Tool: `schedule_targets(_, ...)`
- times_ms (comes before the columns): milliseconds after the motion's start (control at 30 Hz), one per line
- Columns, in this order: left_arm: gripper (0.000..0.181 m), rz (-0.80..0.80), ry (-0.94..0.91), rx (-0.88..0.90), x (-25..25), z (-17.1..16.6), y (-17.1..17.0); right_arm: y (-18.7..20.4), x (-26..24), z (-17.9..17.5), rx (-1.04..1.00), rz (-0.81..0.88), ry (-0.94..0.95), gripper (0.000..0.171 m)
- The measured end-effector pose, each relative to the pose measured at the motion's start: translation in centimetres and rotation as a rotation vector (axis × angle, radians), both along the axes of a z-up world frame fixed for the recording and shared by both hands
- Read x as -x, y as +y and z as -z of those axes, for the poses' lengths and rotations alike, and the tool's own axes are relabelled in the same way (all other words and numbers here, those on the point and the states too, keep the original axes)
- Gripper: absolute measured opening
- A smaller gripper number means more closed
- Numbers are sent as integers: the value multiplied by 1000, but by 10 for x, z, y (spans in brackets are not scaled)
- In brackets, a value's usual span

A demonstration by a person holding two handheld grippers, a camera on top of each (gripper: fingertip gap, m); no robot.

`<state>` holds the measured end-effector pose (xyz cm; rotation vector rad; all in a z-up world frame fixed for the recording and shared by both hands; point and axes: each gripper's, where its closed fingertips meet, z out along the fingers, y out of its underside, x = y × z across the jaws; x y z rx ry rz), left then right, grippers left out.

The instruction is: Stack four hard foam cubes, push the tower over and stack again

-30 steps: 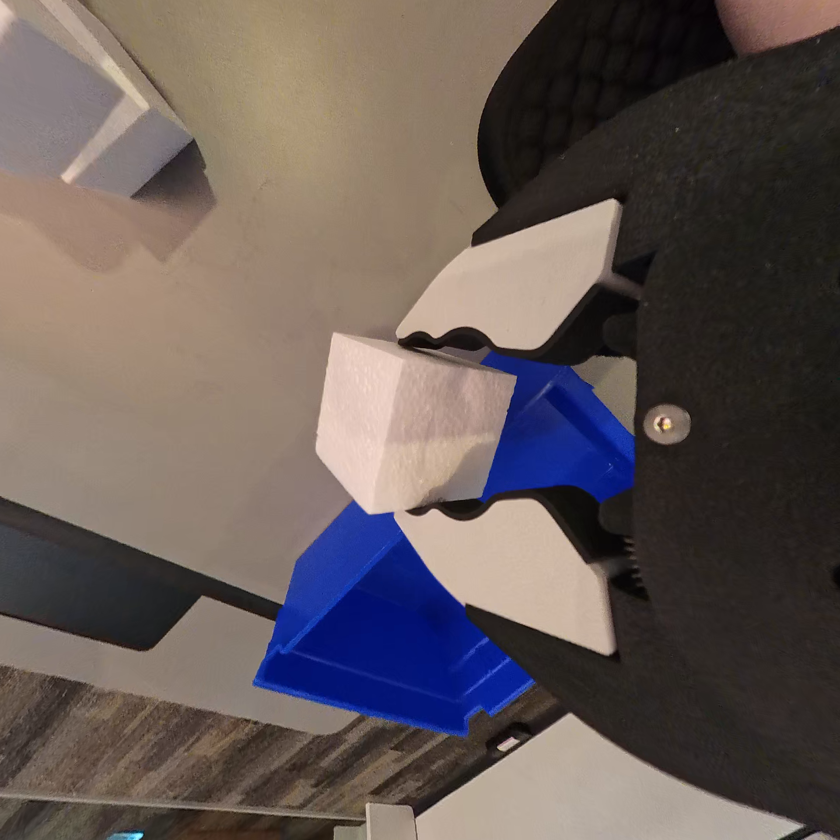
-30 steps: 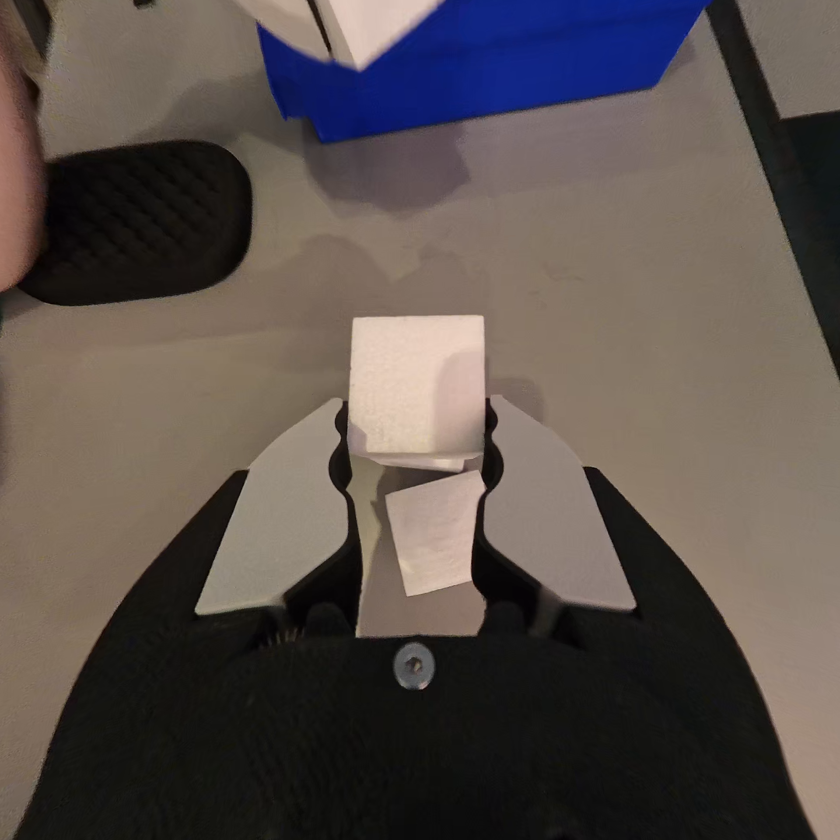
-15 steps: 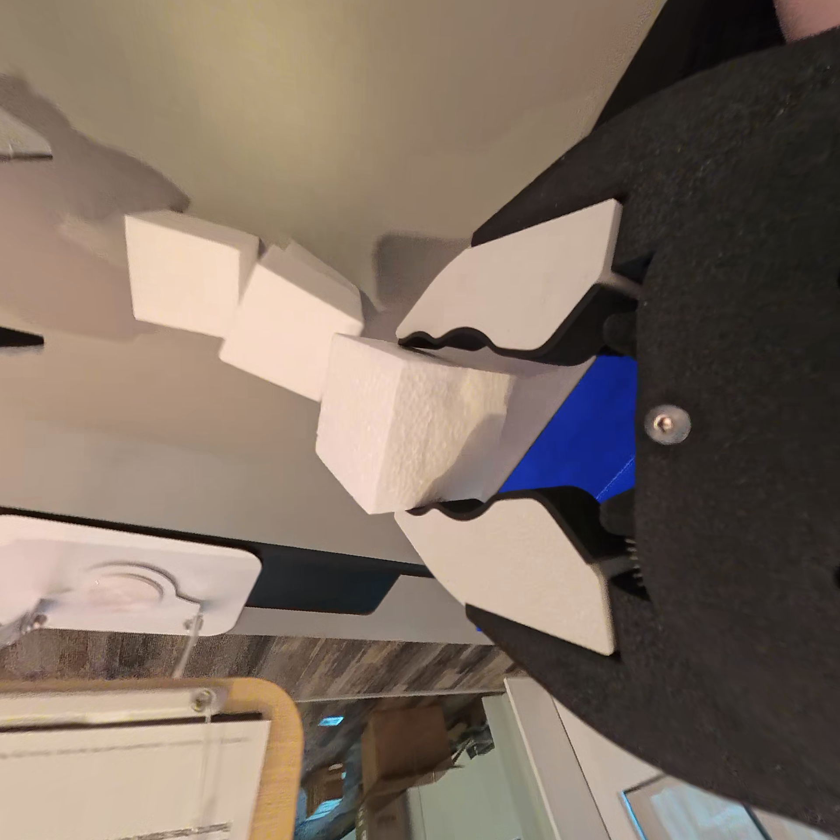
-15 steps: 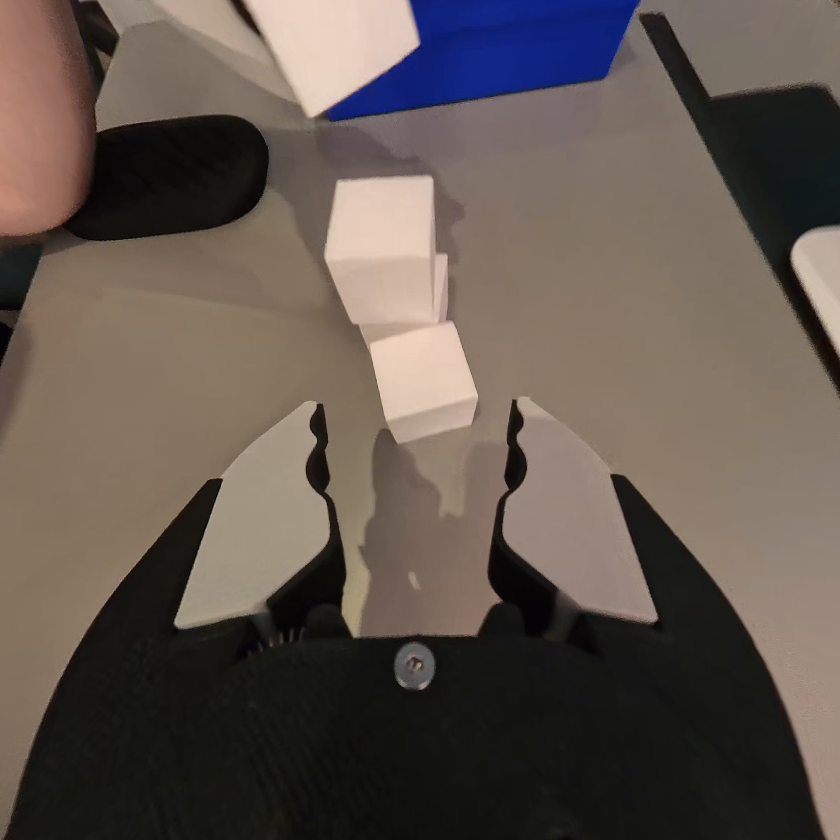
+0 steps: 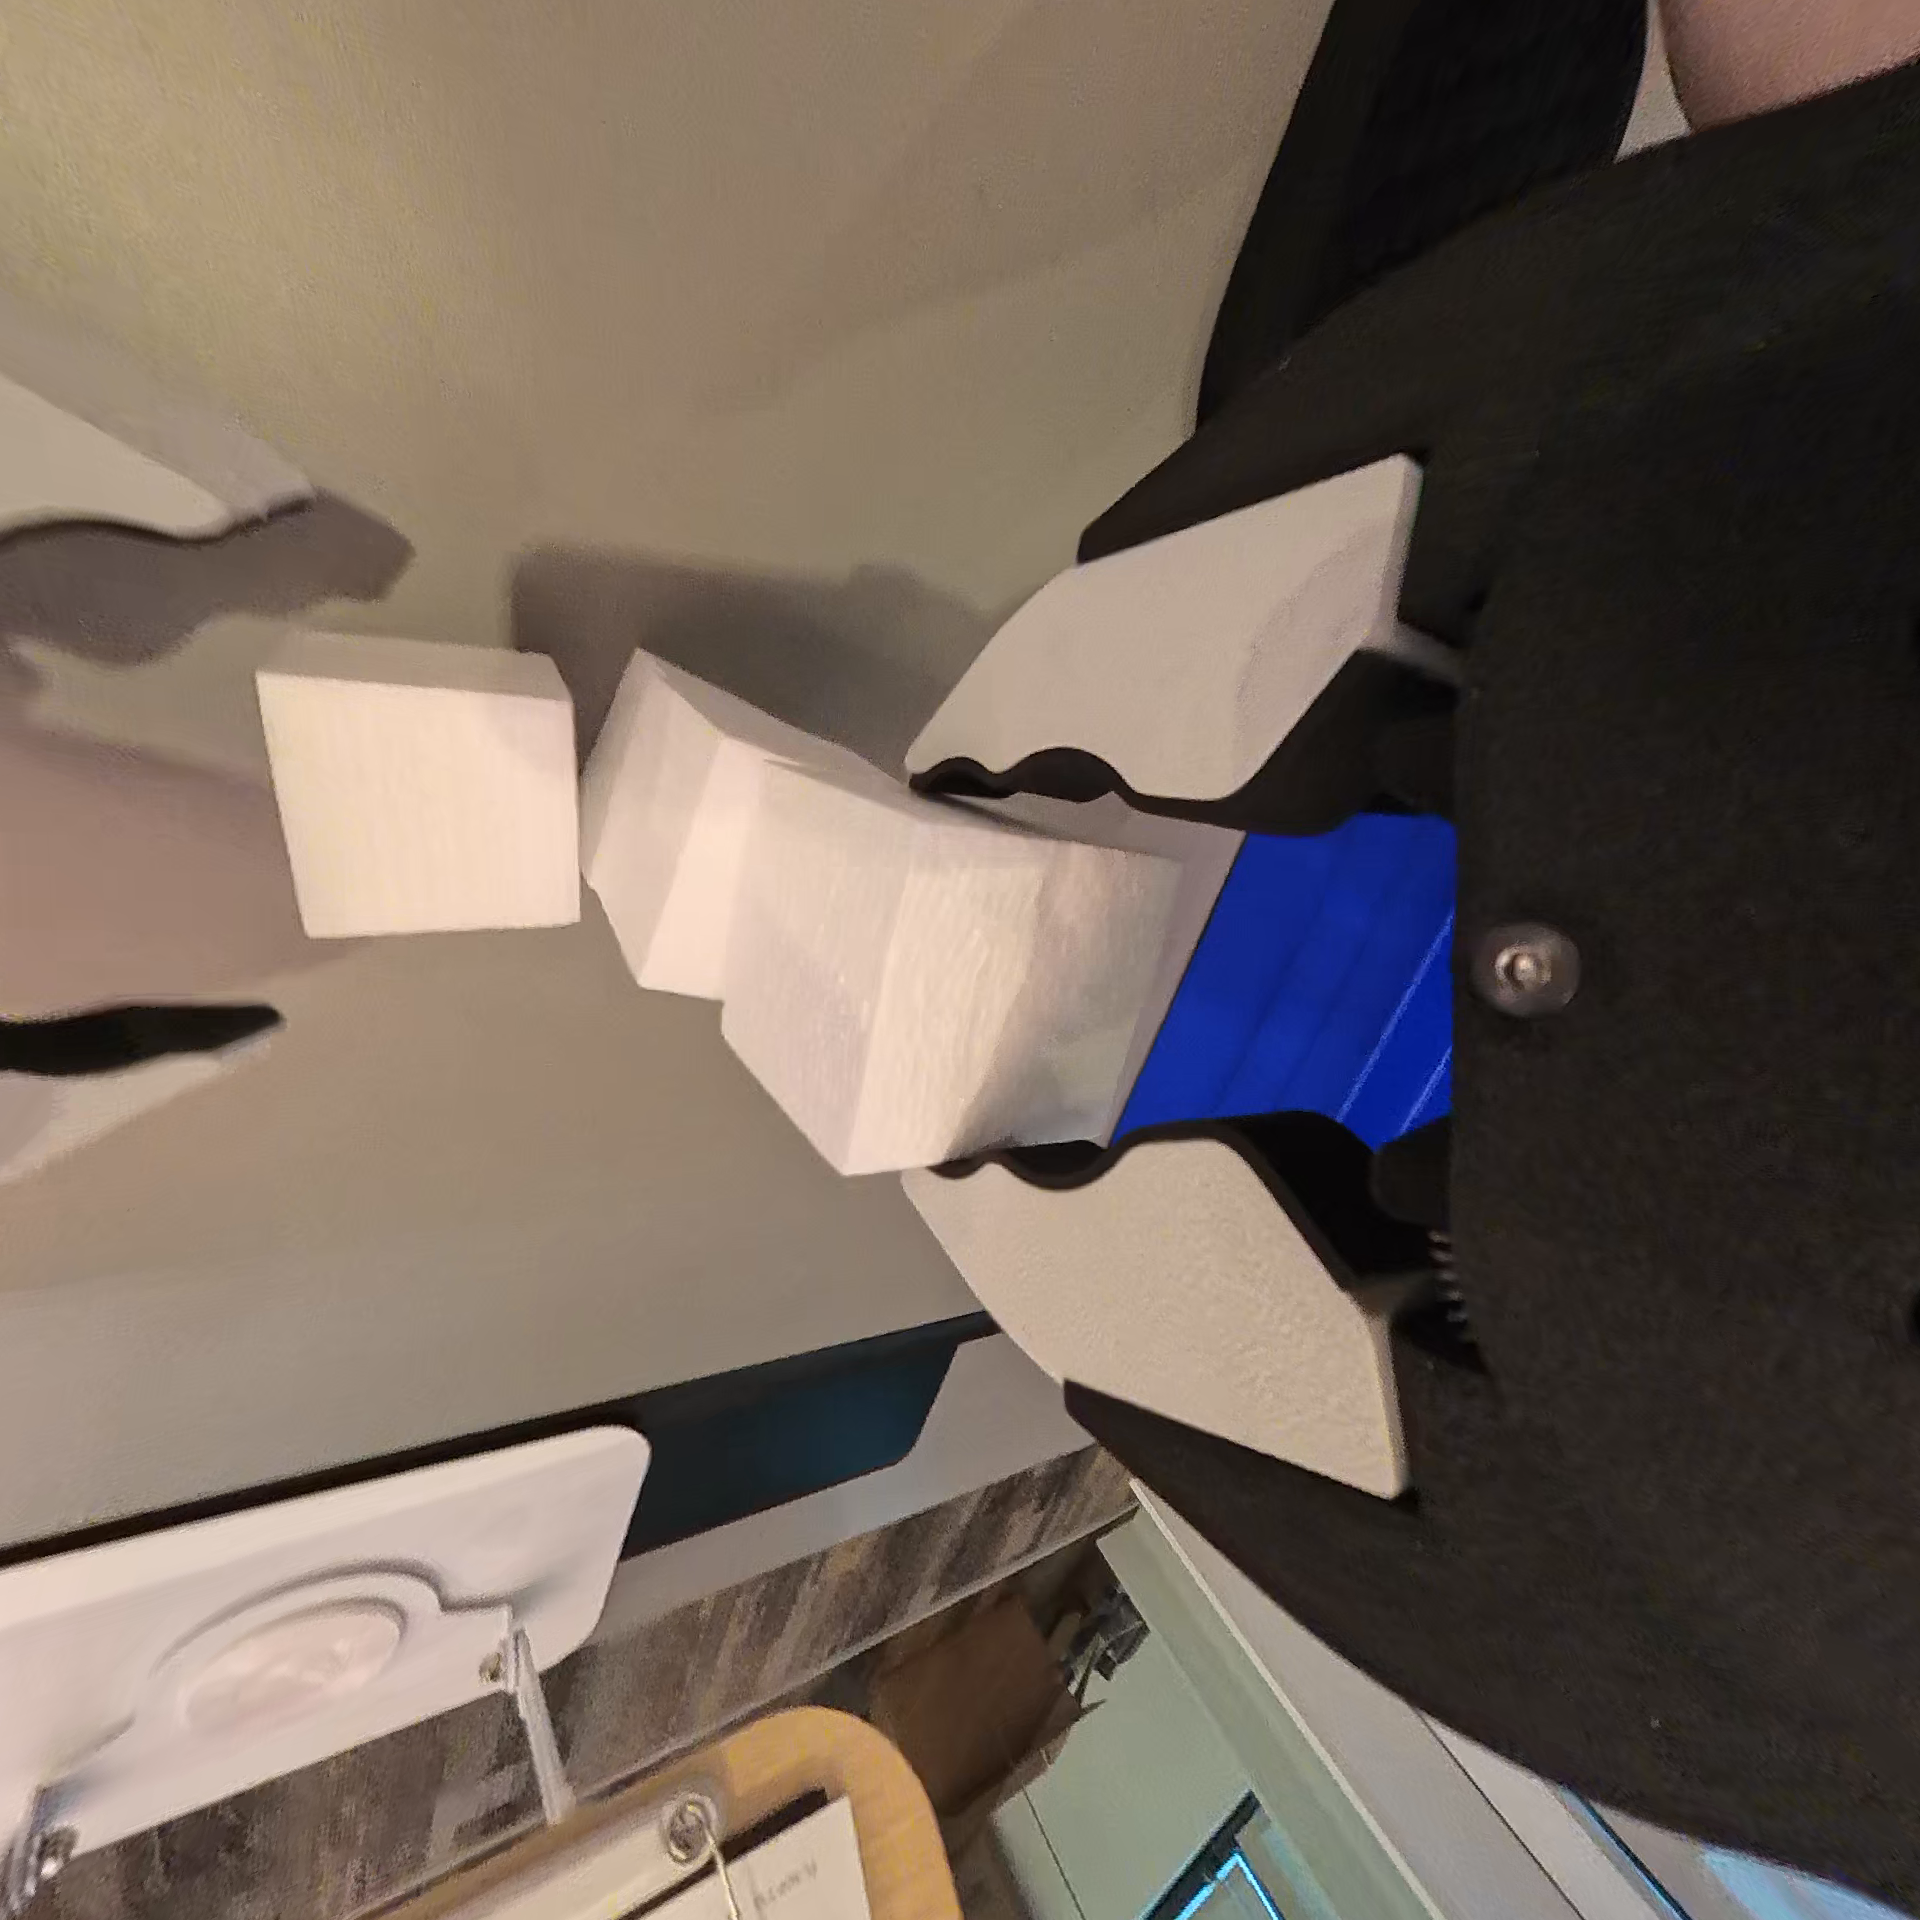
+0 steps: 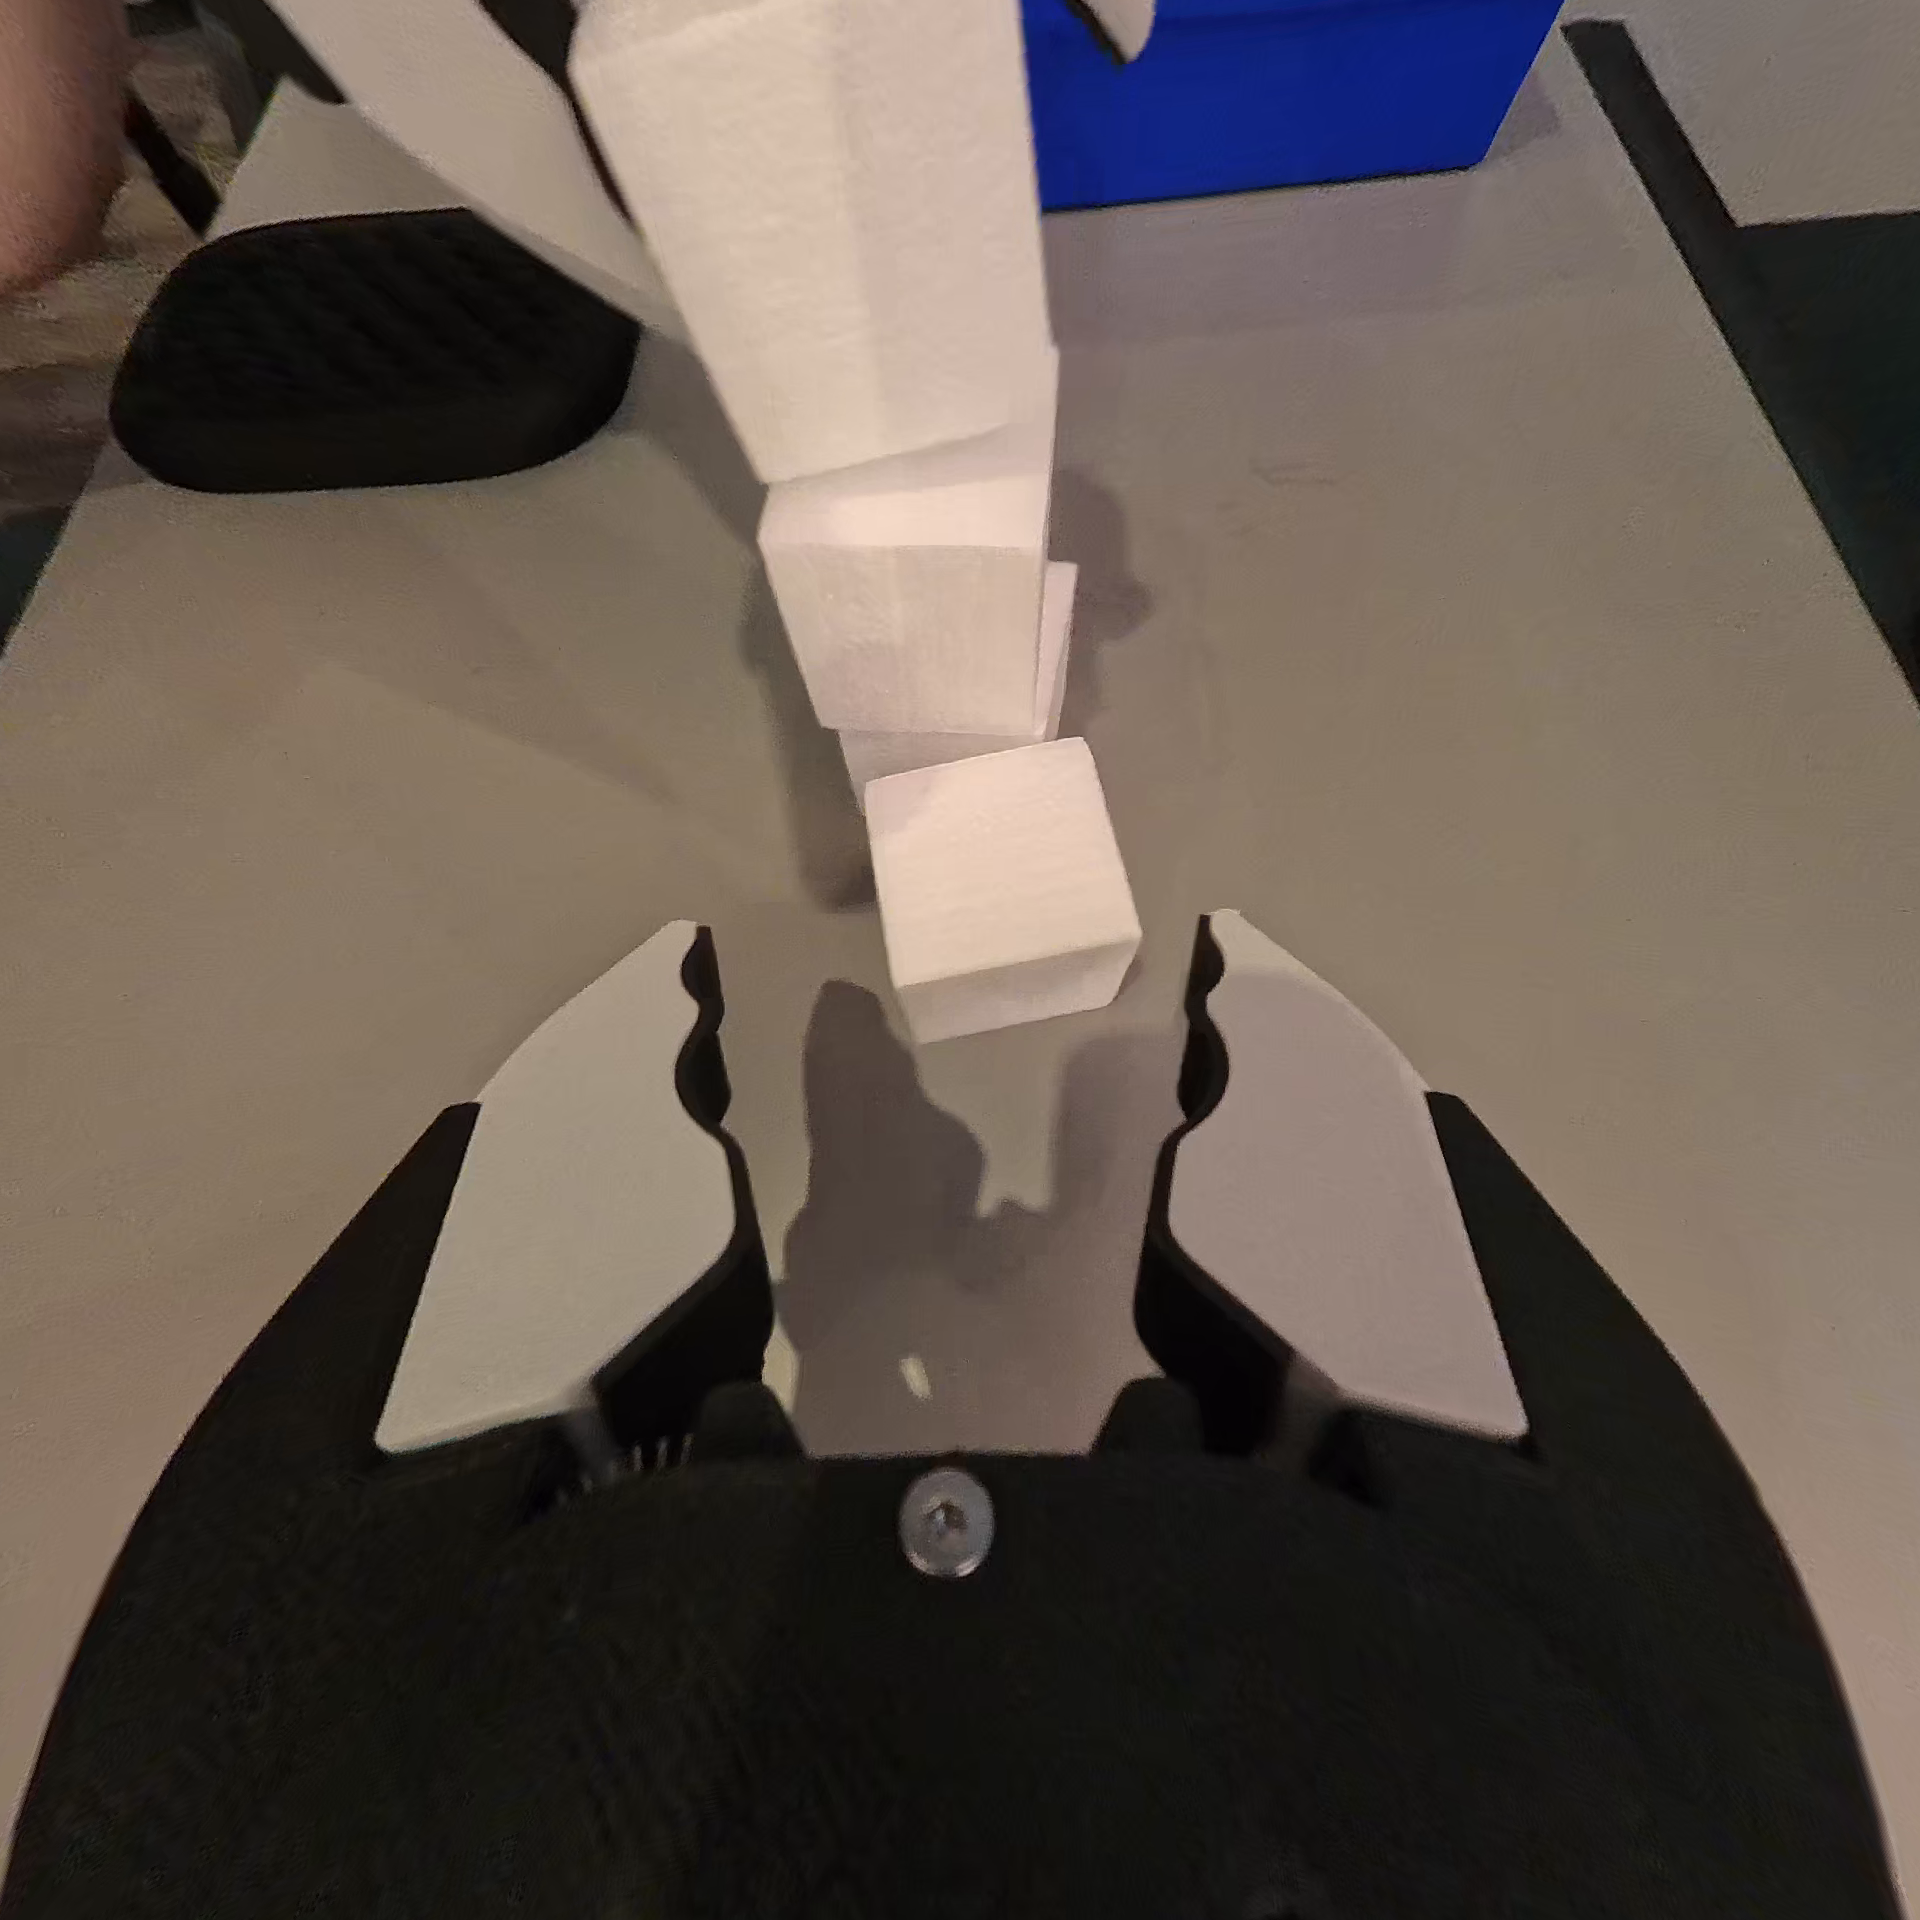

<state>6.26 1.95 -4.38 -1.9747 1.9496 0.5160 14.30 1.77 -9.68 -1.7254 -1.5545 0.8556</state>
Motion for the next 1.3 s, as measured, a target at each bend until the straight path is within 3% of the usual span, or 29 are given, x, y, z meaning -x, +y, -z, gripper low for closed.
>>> schedule_targets(167,67,21,-16,61,-7,8,-1,5,11,-2,-52,20,82,90)
schedule_targets(267,84,31,-16,79,-5,9,-2,5,13,6,-31,27,73,89)
schedule_targets(367,89,30,-94,92,-9,4,0,4,19,15,5,28,64,87)
schedule_targets(500,88,50,-295,69,-14,-18,-7,8,22,31,0,45,2,78)
schedule_targets(567,87,69,-450,50,-15,-35,-13,8,22,33,8,47,-8,62)
schedule_targets(667,86,93,-691,0,-9,-62,-19,10,17,26,23,57,20,61)
schedule_targets(733,86,77,-827,-21,5,-74,-18,16,7,15,19,84,33,61)
schedule_targets(833,103,-44,-952,-70,35,-81,1,25,-11,-27,17,161,106,61)
schedule_targets(1033,96,-83,-1239,-92,64,-112,18,12,0,-129,-57,198,212,61)
schedule_targets(1167,95,-38,-1399,-85,80,-130,15,-3,42,-149,-61,124,164,61)
schedule_targets(1300,100,-69,-1357,-75,99,-121,12,-7,68,-139,-71,90,70,61)
